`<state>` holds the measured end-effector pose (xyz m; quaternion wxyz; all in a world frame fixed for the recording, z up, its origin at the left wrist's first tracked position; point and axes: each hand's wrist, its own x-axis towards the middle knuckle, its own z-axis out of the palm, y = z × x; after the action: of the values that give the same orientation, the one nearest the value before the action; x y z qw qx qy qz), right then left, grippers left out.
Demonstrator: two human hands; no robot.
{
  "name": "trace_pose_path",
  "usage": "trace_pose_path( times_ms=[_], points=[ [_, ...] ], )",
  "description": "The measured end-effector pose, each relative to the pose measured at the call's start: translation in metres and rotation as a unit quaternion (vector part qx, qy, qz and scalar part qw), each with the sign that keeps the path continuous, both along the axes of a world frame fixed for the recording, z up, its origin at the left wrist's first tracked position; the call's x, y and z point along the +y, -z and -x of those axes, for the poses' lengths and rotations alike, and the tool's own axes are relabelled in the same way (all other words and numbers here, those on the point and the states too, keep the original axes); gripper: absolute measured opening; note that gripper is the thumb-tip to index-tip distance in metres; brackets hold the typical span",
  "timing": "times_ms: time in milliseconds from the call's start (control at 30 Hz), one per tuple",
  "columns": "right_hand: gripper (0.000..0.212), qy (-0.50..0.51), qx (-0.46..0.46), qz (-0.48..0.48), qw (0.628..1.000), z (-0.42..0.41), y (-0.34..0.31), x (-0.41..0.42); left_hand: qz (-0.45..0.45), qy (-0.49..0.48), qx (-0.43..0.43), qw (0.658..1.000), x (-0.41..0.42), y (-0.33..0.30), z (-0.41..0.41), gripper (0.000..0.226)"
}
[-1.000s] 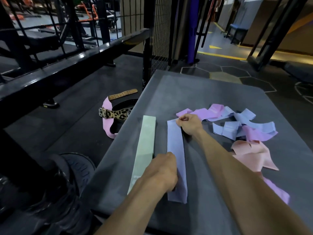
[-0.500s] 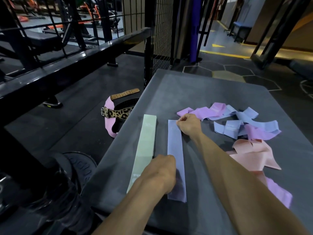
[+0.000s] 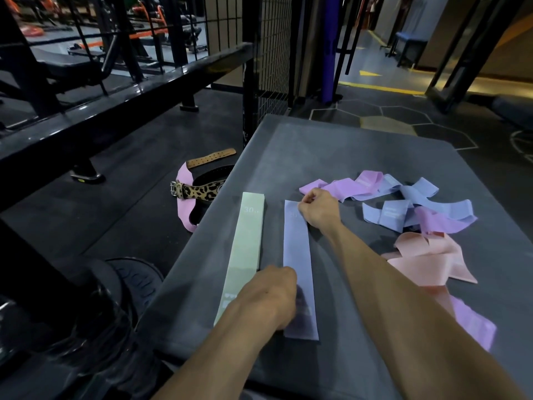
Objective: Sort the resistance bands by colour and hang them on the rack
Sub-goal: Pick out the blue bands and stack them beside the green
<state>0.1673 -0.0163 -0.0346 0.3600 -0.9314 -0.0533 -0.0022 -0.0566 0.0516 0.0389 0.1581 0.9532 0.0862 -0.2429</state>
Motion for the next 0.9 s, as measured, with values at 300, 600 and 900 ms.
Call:
trace_pose_path(
  times_ms=[300,600,900],
  points=[
    [0.006,0.002,0.012,-0.005,1.000,0.003,-0.005,-0.001,0.012,-0.083,-0.035,0.996,-0.013,0.007,-0.002,0.054],
    [0.007,-0.024,0.016,-0.001,1.000,0.004,-0.013,-0.005,-0.018,-0.072,-0.027,0.997,-0.020,0.013,-0.008,0.056],
    [0.029,-0.051,-0.088,0.397,0.912,-0.008,-0.043,-0.098,-0.025,-0.065,-0.090,0.994,-0.013,0.005,-0.003,0.059]
  ],
)
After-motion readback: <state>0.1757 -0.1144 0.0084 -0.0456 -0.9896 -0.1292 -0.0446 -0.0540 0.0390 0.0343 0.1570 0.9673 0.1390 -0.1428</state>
